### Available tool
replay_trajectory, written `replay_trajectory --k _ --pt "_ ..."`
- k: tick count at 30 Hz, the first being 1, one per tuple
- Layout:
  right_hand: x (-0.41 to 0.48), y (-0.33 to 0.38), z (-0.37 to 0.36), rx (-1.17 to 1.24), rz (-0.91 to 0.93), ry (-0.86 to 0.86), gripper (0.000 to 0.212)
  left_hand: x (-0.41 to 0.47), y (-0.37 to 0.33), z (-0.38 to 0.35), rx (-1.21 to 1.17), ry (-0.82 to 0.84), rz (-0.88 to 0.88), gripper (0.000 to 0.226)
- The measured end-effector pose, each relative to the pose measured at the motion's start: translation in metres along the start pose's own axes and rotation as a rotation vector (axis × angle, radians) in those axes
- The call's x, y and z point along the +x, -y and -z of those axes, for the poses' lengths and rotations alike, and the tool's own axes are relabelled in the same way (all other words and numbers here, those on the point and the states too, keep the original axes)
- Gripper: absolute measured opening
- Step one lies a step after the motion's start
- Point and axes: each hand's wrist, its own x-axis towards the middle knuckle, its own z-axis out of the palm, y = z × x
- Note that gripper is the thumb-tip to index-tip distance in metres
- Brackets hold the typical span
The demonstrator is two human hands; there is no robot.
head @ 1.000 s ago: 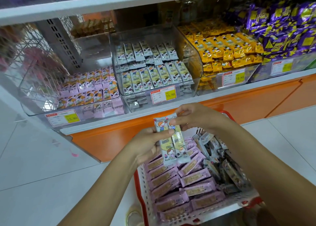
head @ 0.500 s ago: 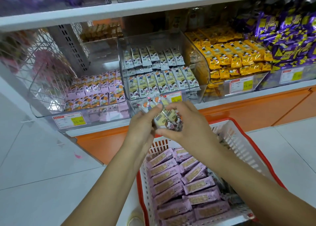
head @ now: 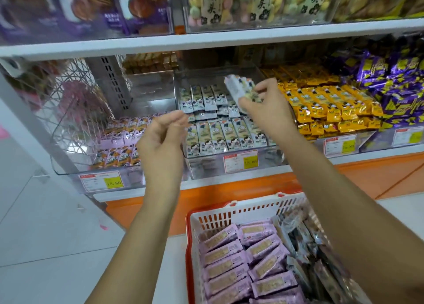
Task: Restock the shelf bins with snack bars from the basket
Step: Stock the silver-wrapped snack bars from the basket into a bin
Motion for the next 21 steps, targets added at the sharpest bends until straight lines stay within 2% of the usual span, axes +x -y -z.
replay_trajectory --k 3,8,12,15,21 --pt "0.048 -0.006 -0.015 -0.194 -0.074 0.007 0.052 0.014 0.005 0.009 0.161 -0.065 -0.049 0.019" --pt "0.089 -0.010 -0.049 -0.403 -0.139 0.085 0.064 0.015 0.019 0.008 0.330 0.047 0.064 0.038" --pt "0.088 -0.010 -0.048 -0.408 -0.061 0.213 0.054 0.015 0.022 0.006 0.370 0.100 0.056 0.043" --pt "0.084 -0.017 -0.032 -0.411 -0.017 0.374 0.072 0.016 0.023 0.006 0.361 0.103 0.057 0.042" --pt "0.086 -0.015 -0.032 -0.606 0.078 0.413 0.099 0.014 0.021 0.003 0.375 0.090 0.027 0.038"
